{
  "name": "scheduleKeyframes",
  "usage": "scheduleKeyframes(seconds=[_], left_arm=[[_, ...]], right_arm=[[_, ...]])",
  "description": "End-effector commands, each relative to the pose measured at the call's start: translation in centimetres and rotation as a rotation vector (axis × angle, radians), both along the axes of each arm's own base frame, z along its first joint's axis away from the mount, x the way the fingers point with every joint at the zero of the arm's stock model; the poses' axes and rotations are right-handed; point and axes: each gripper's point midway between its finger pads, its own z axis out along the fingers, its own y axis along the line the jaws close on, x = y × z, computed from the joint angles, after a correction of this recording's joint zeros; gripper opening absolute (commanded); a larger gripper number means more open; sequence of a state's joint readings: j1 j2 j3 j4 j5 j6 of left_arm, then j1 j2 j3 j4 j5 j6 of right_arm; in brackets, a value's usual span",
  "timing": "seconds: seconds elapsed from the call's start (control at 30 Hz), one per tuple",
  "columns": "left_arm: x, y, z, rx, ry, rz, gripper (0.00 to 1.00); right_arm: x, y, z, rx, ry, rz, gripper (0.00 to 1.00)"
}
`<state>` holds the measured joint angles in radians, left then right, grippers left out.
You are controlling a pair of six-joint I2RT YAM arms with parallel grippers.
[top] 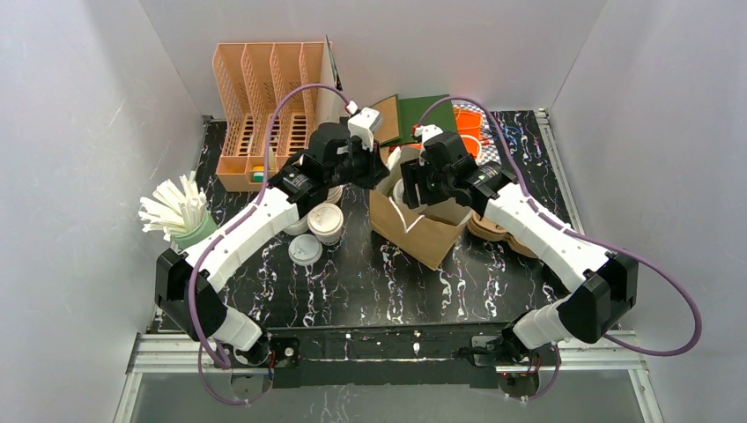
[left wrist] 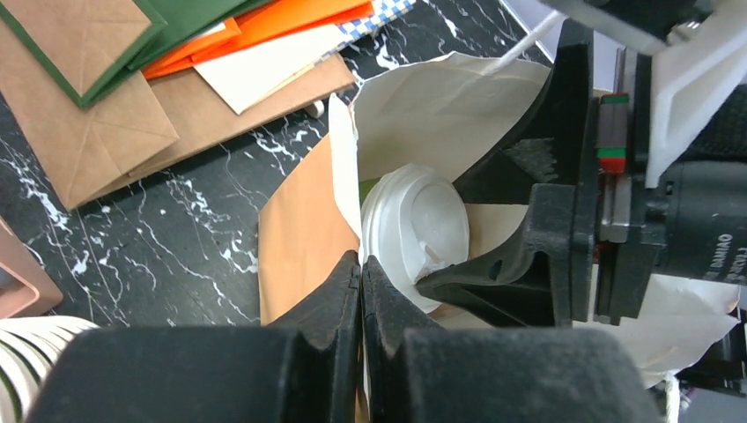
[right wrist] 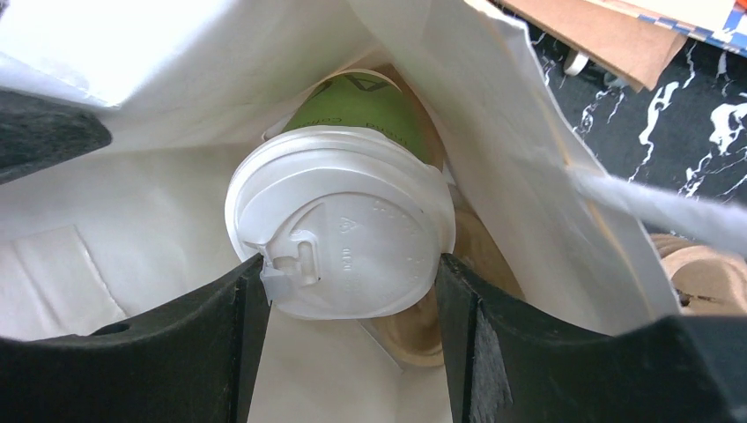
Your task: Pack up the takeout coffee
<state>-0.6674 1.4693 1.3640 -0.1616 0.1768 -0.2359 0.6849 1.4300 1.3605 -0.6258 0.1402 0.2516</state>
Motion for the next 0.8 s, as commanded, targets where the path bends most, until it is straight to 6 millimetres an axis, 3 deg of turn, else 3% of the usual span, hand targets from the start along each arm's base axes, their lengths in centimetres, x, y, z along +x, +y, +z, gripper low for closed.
scheduleKeyframes(seconds=[0.0, 0.17, 0.3, 0.6, 0.77], left_arm=[[-2.3, 0.4, -0.8, 0.019, 0.055, -0.057, 0.00], [-3.6, 0.6, -1.5, -0.001, 0.128, -0.060, 0.00], [-5.0, 0.7, -0.4, -0.040, 0.165, -0.055, 0.00], [-9.0, 1.2, 1.3, -0.044, 0.244, -0.102, 0.00], [-10.6, 1.8, 1.2, -0.028, 0.269, -0.124, 0.00]], right_arm=[[-1.3, 0.4, 1.8, 0.034, 0.029, 0.051, 0.32], [-3.2, 0.2, 1.6, 0.011, 0.075, 0.087, 0.31], [-5.4, -0.1, 1.6, -0.031, 0.101, 0.125, 0.30], [-12.6, -0.7, 2.7, -0.017, 0.262, 0.216, 0.31], [-16.5, -0.4, 2.8, -0.001, 0.319, 0.242, 0.31]])
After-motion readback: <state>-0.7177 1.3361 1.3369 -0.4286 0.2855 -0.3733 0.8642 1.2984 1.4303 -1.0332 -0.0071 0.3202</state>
